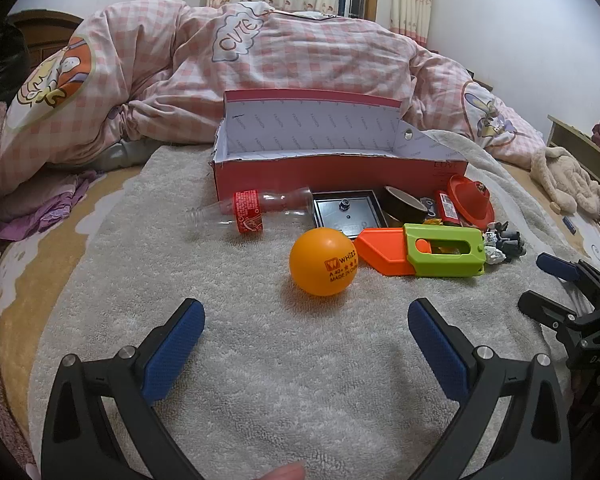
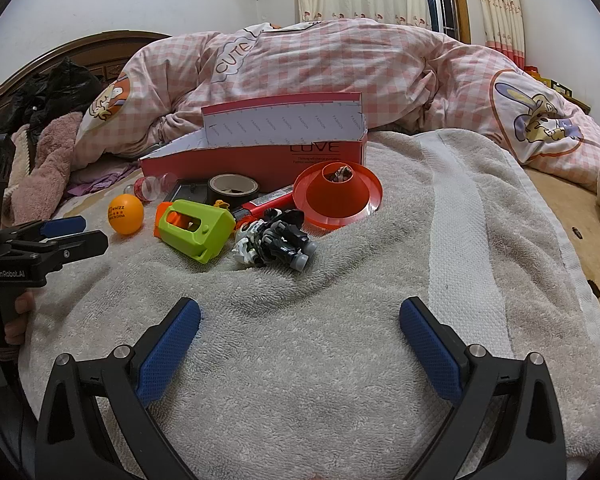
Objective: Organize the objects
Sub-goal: 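Grasp the orange ball with the left tool while the right tool grasps the robot figure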
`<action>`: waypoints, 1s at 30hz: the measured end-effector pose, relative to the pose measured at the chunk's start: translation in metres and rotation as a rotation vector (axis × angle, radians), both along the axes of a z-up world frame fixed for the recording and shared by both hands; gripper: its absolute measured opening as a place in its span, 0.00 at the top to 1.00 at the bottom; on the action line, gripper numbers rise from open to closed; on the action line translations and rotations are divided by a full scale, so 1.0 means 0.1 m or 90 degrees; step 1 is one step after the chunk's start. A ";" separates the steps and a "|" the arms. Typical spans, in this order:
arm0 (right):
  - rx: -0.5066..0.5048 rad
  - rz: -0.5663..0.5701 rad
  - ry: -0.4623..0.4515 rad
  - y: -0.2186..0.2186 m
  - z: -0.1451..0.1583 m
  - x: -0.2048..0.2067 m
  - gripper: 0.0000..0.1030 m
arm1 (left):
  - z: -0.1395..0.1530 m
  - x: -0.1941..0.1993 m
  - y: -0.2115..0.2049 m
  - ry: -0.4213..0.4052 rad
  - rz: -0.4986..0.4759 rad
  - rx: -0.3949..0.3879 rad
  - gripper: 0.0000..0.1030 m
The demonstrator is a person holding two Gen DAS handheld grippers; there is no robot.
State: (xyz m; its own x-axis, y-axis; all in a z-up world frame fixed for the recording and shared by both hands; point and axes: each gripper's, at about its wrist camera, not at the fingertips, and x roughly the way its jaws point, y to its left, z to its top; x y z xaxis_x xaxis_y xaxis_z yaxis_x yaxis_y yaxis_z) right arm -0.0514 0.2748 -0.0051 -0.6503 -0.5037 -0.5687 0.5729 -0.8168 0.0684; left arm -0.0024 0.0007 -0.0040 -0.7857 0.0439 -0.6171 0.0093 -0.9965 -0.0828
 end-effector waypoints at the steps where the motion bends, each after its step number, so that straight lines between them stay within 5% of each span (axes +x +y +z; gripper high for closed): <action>1: 0.000 0.000 0.000 0.00 0.00 0.00 0.01 | 0.00 0.00 0.00 0.000 0.001 0.000 0.00; 11: 0.000 0.000 0.000 0.00 0.00 0.00 0.01 | -0.01 0.01 0.00 0.001 0.008 -0.007 0.00; 19: 0.009 -0.003 -0.003 -0.01 0.00 -0.01 0.01 | 0.01 -0.04 0.10 -0.021 0.015 -0.065 0.00; 24: 0.010 -0.004 -0.005 -0.03 0.02 -0.03 0.01 | -0.04 -0.24 0.12 -0.089 -0.011 -0.025 0.09; 30: 0.014 -0.007 -0.005 -0.05 0.07 -0.05 0.01 | 0.00 -0.33 -0.02 -0.097 0.002 0.036 0.22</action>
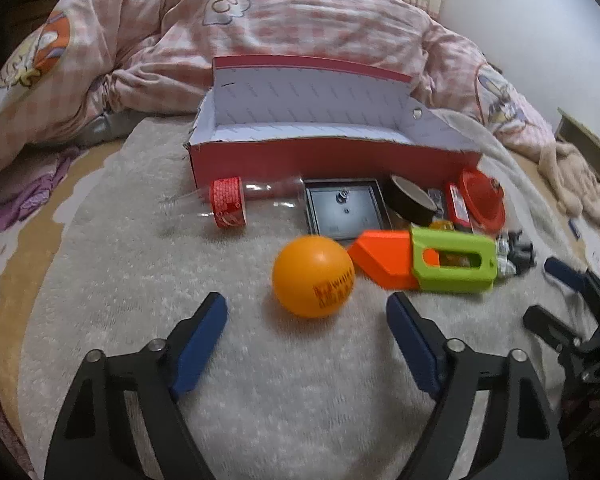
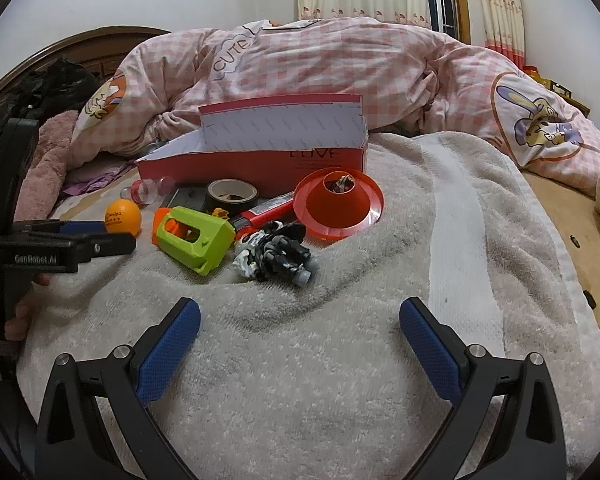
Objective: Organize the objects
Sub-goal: 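Grasp the orange ball with the left tool while the right tool grasps the robot figure, then lift and carry the ball and robot figure over the open shoebox with both tools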
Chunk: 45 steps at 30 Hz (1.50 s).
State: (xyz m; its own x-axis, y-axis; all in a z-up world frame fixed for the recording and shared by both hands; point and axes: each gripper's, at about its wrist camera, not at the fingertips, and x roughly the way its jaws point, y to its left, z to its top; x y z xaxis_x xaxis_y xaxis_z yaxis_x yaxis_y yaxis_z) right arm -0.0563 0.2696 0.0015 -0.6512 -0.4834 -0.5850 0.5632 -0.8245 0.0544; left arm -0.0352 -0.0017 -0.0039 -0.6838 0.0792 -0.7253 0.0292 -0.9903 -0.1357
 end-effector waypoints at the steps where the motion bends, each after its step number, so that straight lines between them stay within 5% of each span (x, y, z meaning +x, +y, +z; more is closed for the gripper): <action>1: 0.000 -0.002 -0.001 0.00 0.02 -0.01 0.01 | 0.01 -0.02 -0.01 -0.003 0.000 0.007 0.27; 8: 0.008 0.000 0.025 -0.06 0.18 -0.17 0.04 | 0.05 -0.07 -0.02 -0.001 -0.007 0.018 0.63; 17: 0.045 0.017 0.016 -0.20 0.13 -0.26 0.22 | 0.05 -0.02 -0.04 0.014 -0.015 0.016 0.63; 20: 0.073 0.034 0.034 -0.28 0.11 -0.20 0.31 | 0.04 0.00 -0.06 0.013 -0.010 0.021 0.63; 24: 0.091 0.048 0.043 -0.34 0.09 -0.15 0.55 | 0.03 0.00 -0.06 0.016 -0.013 0.021 0.63; 30: 0.092 0.048 0.057 -0.34 0.10 -0.10 0.58 | 0.02 0.01 -0.03 0.018 -0.018 0.019 0.63; 31: 0.090 0.046 0.057 -0.33 0.10 -0.11 0.68 | 0.02 0.01 -0.03 0.019 -0.019 0.020 0.63; 45: 0.065 0.027 0.064 -0.26 0.19 -0.08 0.68 | 0.05 0.05 -0.01 0.034 -0.026 0.027 0.63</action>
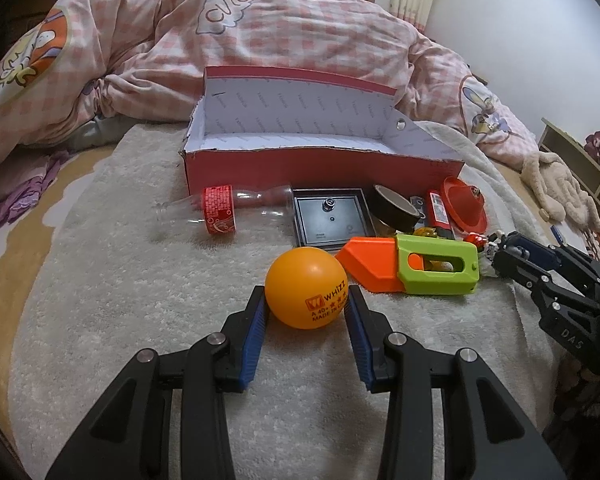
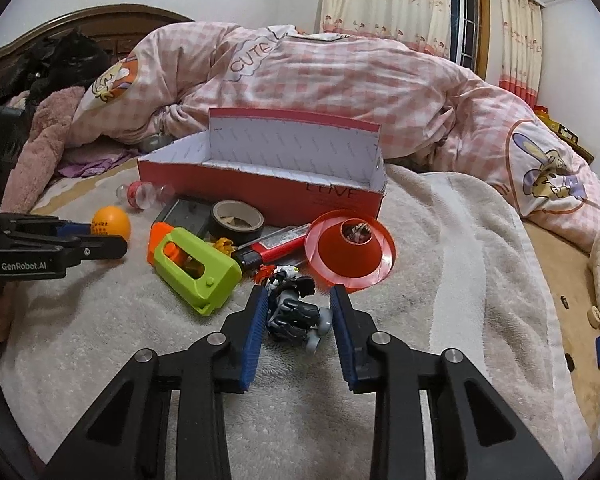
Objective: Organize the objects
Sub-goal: 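Lift and carry the ball and robot figure over the open shoebox with both tools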
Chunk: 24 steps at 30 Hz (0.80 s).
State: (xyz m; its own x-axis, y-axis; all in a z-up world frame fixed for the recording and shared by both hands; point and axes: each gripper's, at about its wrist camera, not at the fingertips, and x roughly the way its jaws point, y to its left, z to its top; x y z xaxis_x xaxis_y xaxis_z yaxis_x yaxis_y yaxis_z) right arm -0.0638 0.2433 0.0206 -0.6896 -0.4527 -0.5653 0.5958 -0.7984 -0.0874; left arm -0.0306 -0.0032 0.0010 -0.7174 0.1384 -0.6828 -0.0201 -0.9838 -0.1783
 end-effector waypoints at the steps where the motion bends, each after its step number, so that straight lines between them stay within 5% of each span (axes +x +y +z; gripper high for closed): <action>1: -0.002 -0.001 0.001 0.01 0.01 0.01 0.68 | 0.00 0.01 0.00 0.002 0.000 0.001 0.63; 12: -0.043 -0.026 0.007 0.13 0.31 0.08 0.68 | 0.28 0.12 0.06 0.058 0.005 0.015 0.63; 24: -0.060 -0.018 0.070 -0.07 0.92 -0.08 0.68 | 0.70 -0.19 -0.02 0.096 0.021 0.030 0.63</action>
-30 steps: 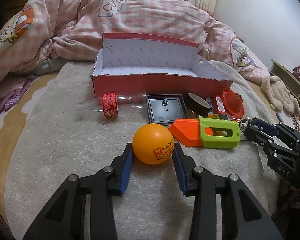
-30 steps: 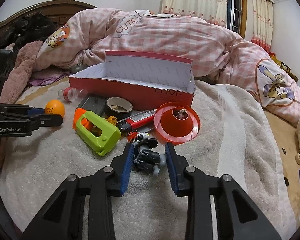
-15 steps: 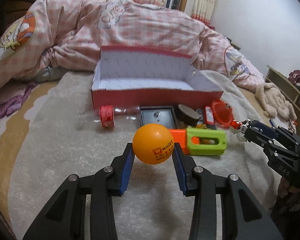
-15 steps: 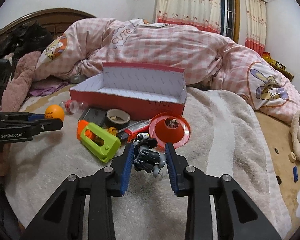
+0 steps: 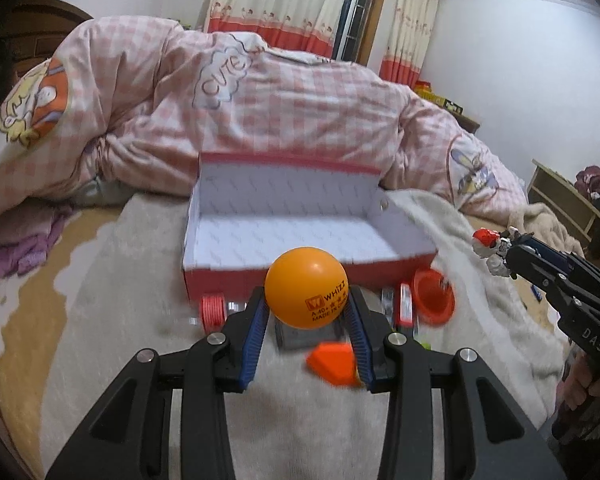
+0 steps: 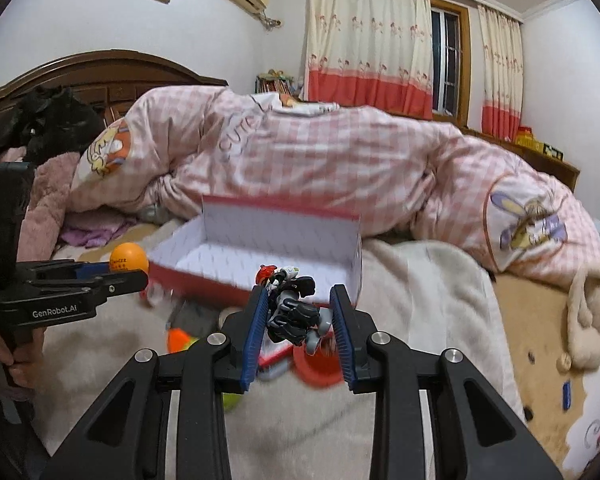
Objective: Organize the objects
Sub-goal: 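Lift and carry the ball and robot figure over the open shoebox with both tools, then open both tools to drop the ball and figure inside the shoebox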
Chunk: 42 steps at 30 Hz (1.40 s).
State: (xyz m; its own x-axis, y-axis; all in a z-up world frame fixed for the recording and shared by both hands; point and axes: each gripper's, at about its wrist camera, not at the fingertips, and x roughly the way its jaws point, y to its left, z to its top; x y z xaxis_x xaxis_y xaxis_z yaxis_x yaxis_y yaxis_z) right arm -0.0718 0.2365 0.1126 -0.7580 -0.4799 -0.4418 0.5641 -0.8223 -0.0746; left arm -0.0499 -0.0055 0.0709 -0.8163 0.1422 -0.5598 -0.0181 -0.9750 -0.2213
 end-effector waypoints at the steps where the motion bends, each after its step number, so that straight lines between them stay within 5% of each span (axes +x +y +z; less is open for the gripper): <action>1: 0.001 0.001 0.003 -0.03 0.04 -0.04 0.68 | 0.03 -0.05 -0.02 0.000 0.001 0.001 0.63; 10: 0.008 0.018 -0.023 -0.48 0.14 -0.92 0.68 | 0.08 -1.01 -0.41 -0.032 0.034 0.003 0.63; 19: 0.032 0.004 -0.078 -0.77 -0.25 -1.75 0.68 | -0.24 -1.80 -0.54 -0.096 0.058 -0.022 0.63; 27: 0.117 0.012 -0.154 -0.98 -0.72 -1.92 0.68 | -0.53 -1.98 -0.43 -0.171 0.046 -0.072 0.63; 39: 0.151 0.018 -0.171 -1.04 -0.79 -1.97 0.68 | -0.57 -1.98 -0.31 -0.182 0.043 -0.112 0.62; 42: 0.153 0.019 -0.170 -1.04 -0.80 -1.96 0.68 | -0.59 -1.99 -0.28 -0.184 0.035 -0.118 0.56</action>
